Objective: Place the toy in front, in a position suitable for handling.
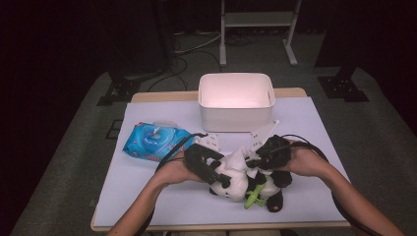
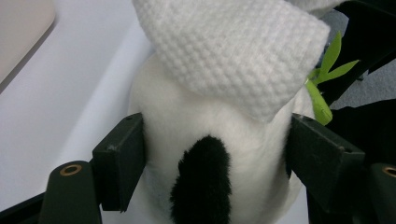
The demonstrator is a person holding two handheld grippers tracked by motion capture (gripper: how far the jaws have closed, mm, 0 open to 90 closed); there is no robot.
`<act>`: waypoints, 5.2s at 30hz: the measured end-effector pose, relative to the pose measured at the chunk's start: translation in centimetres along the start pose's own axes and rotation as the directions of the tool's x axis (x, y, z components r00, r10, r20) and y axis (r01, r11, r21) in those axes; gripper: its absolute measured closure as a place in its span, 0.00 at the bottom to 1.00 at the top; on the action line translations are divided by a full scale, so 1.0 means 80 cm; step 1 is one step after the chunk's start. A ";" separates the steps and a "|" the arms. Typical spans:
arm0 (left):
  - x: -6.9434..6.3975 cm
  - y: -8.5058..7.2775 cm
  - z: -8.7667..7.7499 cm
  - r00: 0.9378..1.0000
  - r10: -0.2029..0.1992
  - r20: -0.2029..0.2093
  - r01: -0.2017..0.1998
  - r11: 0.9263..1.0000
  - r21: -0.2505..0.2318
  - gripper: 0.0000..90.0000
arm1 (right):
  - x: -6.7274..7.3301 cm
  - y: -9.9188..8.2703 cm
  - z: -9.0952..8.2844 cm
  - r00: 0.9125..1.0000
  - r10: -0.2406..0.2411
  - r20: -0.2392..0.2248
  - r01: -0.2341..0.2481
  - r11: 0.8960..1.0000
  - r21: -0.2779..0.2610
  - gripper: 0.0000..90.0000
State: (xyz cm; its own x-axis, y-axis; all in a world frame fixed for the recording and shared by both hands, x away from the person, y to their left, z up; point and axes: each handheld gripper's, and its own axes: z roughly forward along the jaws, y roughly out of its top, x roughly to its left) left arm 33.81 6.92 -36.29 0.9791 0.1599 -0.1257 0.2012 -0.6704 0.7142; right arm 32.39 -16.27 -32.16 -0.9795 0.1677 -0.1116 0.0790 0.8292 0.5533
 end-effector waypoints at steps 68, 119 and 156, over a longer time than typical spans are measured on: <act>0.000 0.018 0.009 1.000 0.019 -0.013 -0.018 0.997 0.070 0.31 | -0.001 -0.037 -0.029 0.997 0.072 0.033 -0.067 0.990 -0.126 0.91; -0.004 0.012 0.008 1.000 0.021 -0.012 -0.021 0.999 0.026 0.28 | -0.012 -0.017 -0.012 0.998 0.052 -0.018 -0.054 0.996 -0.076 0.91; 0.013 0.020 0.031 0.993 -0.085 0.086 0.080 0.995 0.052 0.26 | 0.000 -0.081 -0.049 0.989 0.151 0.006 -0.149 0.978 -0.144 0.92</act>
State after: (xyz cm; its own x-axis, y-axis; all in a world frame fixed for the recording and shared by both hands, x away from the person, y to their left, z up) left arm 35.19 4.18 -36.97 0.9575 0.1529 -0.2446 0.2804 -0.6920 0.6652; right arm 31.15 -23.75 -32.48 -0.9553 0.2941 -0.0316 0.1961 0.7098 0.6765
